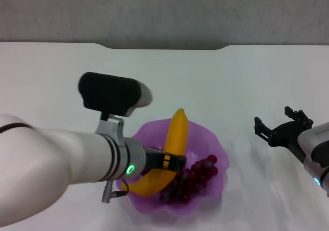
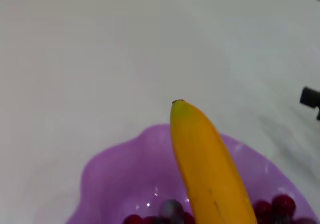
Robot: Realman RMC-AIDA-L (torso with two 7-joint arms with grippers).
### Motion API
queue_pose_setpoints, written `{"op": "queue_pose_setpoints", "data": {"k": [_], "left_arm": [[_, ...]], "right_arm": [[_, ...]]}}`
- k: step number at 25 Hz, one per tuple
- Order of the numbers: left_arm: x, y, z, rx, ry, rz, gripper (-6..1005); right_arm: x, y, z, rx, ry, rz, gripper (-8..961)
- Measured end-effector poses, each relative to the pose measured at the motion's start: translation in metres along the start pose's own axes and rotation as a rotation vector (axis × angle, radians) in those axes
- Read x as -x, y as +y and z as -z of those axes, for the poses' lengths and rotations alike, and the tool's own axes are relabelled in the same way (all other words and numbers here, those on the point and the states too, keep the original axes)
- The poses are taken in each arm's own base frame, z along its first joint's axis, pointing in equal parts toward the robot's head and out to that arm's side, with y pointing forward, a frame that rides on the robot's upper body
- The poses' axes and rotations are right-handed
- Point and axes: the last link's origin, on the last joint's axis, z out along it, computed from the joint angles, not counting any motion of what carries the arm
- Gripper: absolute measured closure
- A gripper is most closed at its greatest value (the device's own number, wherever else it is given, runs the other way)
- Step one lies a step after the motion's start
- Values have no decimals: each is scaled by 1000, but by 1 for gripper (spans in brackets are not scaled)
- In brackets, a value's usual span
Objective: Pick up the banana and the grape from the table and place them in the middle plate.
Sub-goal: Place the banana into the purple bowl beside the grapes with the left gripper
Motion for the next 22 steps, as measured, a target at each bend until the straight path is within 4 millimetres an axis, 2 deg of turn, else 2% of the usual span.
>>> {"op": "queue_pose_setpoints", "data": {"k": [14,22], "left_arm": [[0,14,-1,14,-17,-87,328],[-6,23,19,-17,100,-175,292]], "right_arm": [[0,-1,0,-3,-3,0,77],[0,-2,1,-7,-4,0,76]]}}
